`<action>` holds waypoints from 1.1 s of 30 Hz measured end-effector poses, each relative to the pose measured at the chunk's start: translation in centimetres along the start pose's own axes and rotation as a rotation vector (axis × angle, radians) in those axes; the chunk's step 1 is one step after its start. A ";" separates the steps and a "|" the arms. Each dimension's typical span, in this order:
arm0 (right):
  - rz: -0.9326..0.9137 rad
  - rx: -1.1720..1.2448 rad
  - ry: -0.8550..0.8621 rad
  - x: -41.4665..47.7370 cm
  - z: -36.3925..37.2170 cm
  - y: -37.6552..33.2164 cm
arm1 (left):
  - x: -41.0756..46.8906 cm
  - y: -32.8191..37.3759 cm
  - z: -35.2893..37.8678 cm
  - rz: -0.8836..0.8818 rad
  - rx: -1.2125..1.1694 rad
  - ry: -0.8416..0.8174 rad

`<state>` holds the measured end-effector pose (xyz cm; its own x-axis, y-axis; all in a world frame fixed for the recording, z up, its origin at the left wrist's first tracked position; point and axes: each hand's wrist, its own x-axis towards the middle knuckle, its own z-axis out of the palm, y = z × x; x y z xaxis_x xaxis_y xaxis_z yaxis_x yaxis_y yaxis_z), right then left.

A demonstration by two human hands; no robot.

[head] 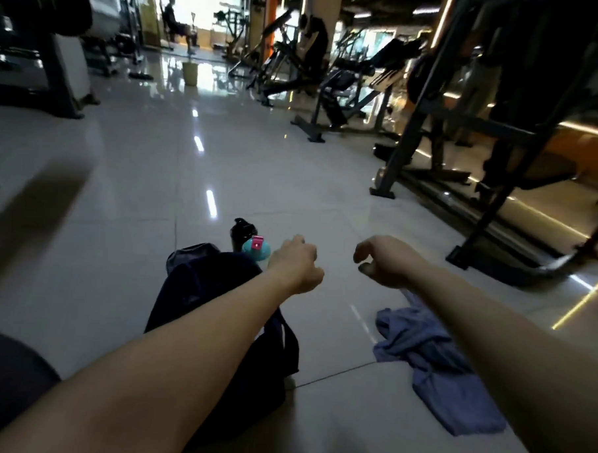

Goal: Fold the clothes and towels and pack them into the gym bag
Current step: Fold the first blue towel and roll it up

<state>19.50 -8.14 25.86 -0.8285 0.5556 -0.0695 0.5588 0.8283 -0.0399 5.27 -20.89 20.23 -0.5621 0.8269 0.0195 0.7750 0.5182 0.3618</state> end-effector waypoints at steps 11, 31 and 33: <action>0.254 0.077 -0.103 -4.6 2.3 17.9 | 1.6 15.9 6.3 0.256 0.014 -0.205; 0.487 0.302 -0.481 -4.0 32.1 27.2 | 13.2 12.0 34.7 0.385 0.150 -0.485; 0.482 0.308 -0.448 -4.0 33.3 27.1 | 13.0 12.0 35.7 0.427 0.162 -0.428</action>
<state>39.13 9.75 -8.10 -0.4304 0.7163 -0.5492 0.8975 0.4044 -0.1760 17.60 3.94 -8.46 -0.0537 0.9652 -0.2561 0.9586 0.1217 0.2575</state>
